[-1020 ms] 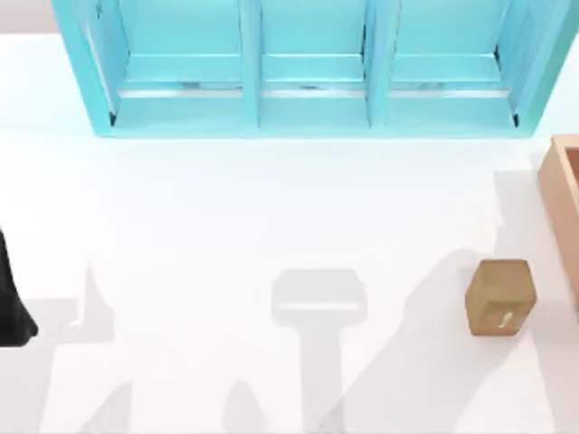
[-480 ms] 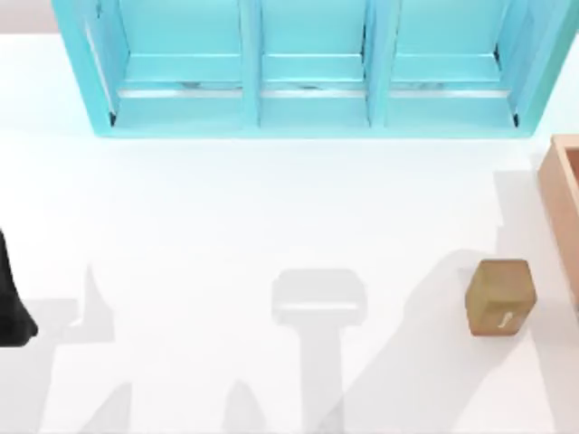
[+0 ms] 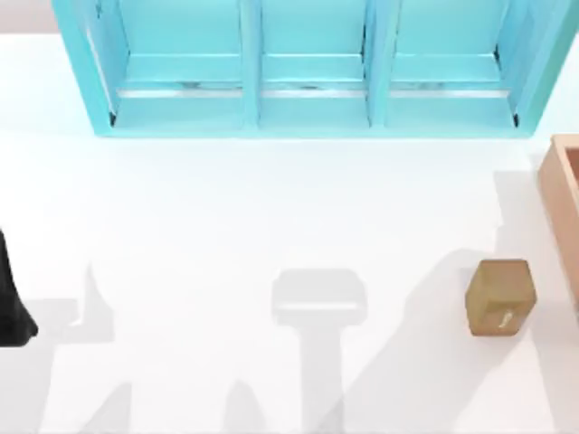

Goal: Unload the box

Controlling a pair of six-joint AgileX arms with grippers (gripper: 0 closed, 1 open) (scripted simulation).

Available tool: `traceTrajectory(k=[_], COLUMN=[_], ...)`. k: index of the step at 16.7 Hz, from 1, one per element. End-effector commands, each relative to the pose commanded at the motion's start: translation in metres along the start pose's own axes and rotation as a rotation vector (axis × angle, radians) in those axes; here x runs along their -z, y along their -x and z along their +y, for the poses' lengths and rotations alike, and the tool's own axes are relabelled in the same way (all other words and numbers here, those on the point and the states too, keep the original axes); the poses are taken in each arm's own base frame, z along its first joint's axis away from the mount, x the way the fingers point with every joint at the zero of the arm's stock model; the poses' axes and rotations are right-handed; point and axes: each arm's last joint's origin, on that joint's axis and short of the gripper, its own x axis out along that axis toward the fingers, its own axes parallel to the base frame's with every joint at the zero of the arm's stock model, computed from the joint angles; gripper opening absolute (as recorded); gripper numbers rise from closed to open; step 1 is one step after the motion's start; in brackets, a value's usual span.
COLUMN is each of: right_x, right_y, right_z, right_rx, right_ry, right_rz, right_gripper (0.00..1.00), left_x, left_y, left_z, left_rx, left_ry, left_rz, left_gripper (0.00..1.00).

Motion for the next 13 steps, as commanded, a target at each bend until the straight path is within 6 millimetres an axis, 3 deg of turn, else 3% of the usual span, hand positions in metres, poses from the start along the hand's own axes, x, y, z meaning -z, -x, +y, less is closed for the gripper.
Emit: traceTrajectory(k=[3,5,10,13], right_x=[0.000,0.000,0.009,0.021], right_y=[0.001,0.015,0.108,0.144], right_z=[-0.001,0.000,0.007,0.011], right_rx=[0.000,0.010,0.060,0.074], right_ry=[-0.003,-0.008,-0.024,-0.032], right_rz=[-0.001,-0.018,-0.118,-0.140], right_gripper=[0.00,0.00,0.00,0.00], left_x=[0.000,0.000,0.000,0.000], left_y=[0.000,0.000,0.000,0.000], left_z=[0.000,0.000,0.000,0.000], left_rx=[0.000,0.000,0.000,0.000], left_ry=[0.000,0.000,0.000,0.000], left_rz=[0.000,0.000,0.000,0.000], left_gripper=[1.00,1.00,1.00,1.00])
